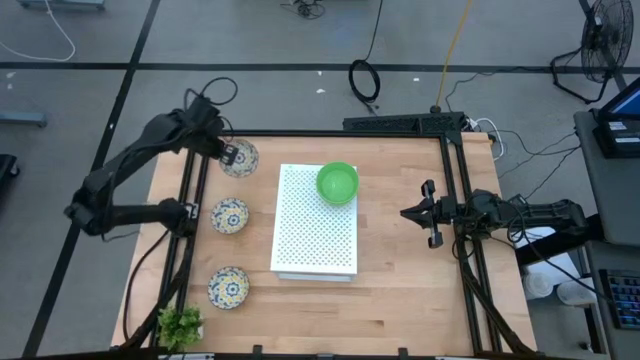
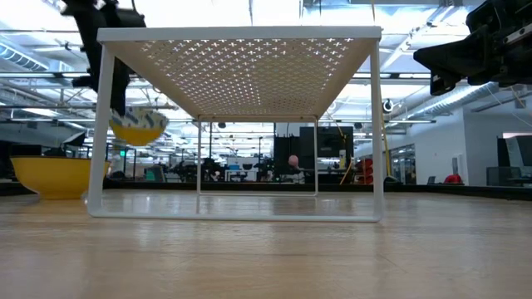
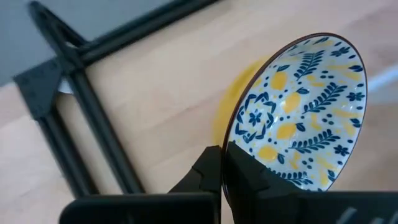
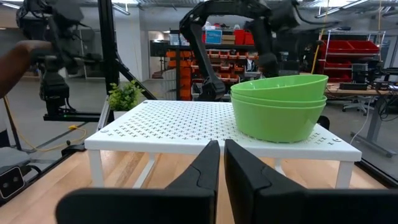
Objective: Pick & Place Mini bowls
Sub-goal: Put the top yellow patterned bowl on the shelf
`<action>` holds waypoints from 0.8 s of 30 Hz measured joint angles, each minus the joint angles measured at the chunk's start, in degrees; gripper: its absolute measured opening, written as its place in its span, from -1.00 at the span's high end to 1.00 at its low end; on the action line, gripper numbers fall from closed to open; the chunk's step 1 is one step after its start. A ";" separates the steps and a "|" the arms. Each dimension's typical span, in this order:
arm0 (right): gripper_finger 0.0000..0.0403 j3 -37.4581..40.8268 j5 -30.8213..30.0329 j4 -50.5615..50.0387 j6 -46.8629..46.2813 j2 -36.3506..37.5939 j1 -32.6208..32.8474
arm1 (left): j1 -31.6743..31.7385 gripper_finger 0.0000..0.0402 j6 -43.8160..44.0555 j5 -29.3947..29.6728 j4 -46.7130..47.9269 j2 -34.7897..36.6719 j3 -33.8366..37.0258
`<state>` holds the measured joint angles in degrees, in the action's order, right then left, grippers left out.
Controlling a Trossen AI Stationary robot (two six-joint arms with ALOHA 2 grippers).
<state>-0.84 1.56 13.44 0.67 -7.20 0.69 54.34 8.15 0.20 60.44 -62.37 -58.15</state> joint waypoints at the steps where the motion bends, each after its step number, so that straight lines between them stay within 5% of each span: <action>1: 0.93 0.00 0.00 0.02 0.00 0.00 0.00 | -0.72 0.97 0.33 -0.55 0.78 1.44 -0.03; 11: 0.93 0.00 0.00 0.01 -0.02 0.00 0.00 | -11.52 0.97 6.82 -0.83 8.66 7.74 -5.35; 24: 0.93 0.00 0.00 0.00 -0.02 0.00 0.00 | -33.53 0.97 14.21 -0.85 13.01 -0.06 -22.30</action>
<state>-0.84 1.56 13.43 0.65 -7.20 0.69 20.81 22.36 -0.65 73.44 -62.42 -80.44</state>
